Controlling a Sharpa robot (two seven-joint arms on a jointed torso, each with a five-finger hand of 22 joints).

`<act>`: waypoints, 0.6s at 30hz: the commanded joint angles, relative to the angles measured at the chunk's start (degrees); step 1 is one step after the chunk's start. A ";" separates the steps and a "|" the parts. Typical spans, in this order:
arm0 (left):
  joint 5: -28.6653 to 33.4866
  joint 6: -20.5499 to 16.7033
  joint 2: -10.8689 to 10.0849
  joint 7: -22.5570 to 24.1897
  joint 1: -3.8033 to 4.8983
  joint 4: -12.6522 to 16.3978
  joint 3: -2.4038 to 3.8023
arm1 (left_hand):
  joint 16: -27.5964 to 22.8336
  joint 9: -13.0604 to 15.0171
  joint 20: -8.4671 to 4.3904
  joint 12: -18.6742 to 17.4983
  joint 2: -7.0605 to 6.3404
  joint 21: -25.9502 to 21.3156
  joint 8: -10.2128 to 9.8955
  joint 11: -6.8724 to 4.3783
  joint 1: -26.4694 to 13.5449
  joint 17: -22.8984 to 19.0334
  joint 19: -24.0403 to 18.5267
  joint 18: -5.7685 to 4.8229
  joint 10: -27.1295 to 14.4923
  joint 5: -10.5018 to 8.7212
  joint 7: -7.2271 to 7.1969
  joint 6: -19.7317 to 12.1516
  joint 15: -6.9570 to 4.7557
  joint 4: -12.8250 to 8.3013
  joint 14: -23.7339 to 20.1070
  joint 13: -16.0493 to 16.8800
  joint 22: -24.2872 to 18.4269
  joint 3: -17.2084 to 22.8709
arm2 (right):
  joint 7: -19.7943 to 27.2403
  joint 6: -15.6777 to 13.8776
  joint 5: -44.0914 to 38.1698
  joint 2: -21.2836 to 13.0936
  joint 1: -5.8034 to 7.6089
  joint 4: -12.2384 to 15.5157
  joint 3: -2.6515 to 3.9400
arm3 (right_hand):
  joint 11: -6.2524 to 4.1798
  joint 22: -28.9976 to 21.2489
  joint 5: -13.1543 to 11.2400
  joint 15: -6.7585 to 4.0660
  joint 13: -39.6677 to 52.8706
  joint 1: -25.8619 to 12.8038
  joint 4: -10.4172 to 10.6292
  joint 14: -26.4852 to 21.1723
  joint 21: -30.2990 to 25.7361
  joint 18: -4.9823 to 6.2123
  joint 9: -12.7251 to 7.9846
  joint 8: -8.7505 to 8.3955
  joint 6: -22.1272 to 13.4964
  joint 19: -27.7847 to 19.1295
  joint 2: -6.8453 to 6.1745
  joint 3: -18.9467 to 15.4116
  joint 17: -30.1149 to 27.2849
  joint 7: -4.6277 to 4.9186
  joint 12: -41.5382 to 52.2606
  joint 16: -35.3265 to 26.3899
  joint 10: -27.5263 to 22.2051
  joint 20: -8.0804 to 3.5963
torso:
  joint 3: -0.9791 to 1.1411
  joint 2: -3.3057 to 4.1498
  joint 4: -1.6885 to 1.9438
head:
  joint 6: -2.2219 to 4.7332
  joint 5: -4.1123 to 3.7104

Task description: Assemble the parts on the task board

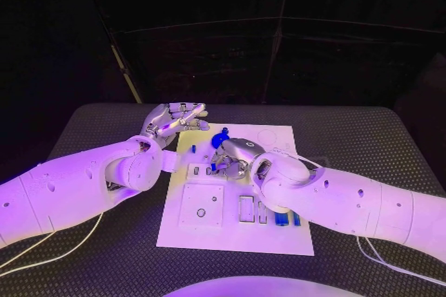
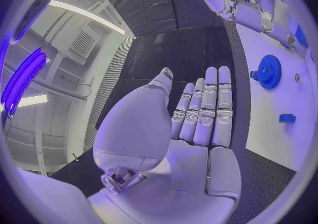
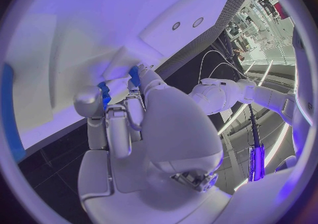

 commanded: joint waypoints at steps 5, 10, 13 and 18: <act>-0.01 0.90 -0.01 0.02 0.10 0.07 0.06 | -0.35 -0.05 -0.03 -0.21 0.57 -0.19 -0.36 0.01 -0.17 0.06 0.37 0.74 0.29 -0.02 -0.04 0.47 0.03 -0.35 0.48 -0.05 -0.09 -0.08 | -0.02 1.37 -0.88 0.07 -0.23 -0.14 -0.09 | -0.85 -0.09 0.35 -0.35 -0.15 -0.53 0.05 5.21 -0.09 -0.66 0.01 0.02 0.79 -0.02 -0.18 0.21 11.06 -0.65 -0.22 0.07 0.58 -0.33 | -0.01 -0.02 -0.01 | -0.13 0.10; -0.01 0.92 -0.04 -0.04 0.10 0.04 0.06 | -0.35 -0.05 -0.03 -0.21 0.57 -0.19 -0.36 0.01 -0.17 0.06 0.37 0.74 0.29 -0.02 -0.04 0.47 0.03 -0.35 0.48 -0.05 -0.09 -0.08 | -0.30 2.03 -0.89 -0.06 -0.29 -0.13 -0.09 | -0.85 -0.09 0.35 -0.35 -0.15 -0.53 0.05 5.21 -0.09 -0.66 0.01 0.02 0.79 -0.02 -0.18 0.21 11.06 -0.65 -0.22 0.07 0.58 -0.33 | 0.00 0.00 -0.02 | -0.22 0.15; -0.01 0.93 -0.05 -0.06 0.10 0.02 0.06 | -0.35 -0.05 -0.03 -0.21 0.57 -0.19 -0.36 0.01 -0.17 0.06 0.37 0.74 0.29 -0.02 -0.04 0.47 0.03 -0.35 0.48 -0.05 -0.09 -0.08 | -0.67 2.82 -0.83 -0.19 -0.30 -0.09 -0.09 | -0.83 -0.12 0.32 -0.34 -0.25 -0.72 0.07 5.20 -0.11 -0.66 -0.01 0.00 0.75 -0.03 -0.34 0.18 11.00 -0.63 -0.32 0.05 0.50 -0.33 | -0.01 -0.02 -0.03 | -0.28 0.12; -0.01 0.95 -0.05 -0.08 0.10 -0.01 0.06 | -0.49 -0.05 -0.05 -0.28 0.65 -0.24 -0.45 -0.02 -0.03 0.16 0.41 0.74 0.41 -0.03 -0.09 0.57 0.01 -0.51 0.52 -0.04 -0.15 -0.14 | -1.08 3.63 -0.85 -0.35 -0.32 -0.01 -0.10 | -0.81 -0.19 0.29 -0.33 -0.33 -0.91 0.09 5.20 -0.15 -0.65 -0.04 -0.04 0.68 -0.07 -0.52 0.15 10.98 -0.60 -0.39 0.04 0.45 -0.32 | 0.01 0.00 -0.03 | -0.36 0.13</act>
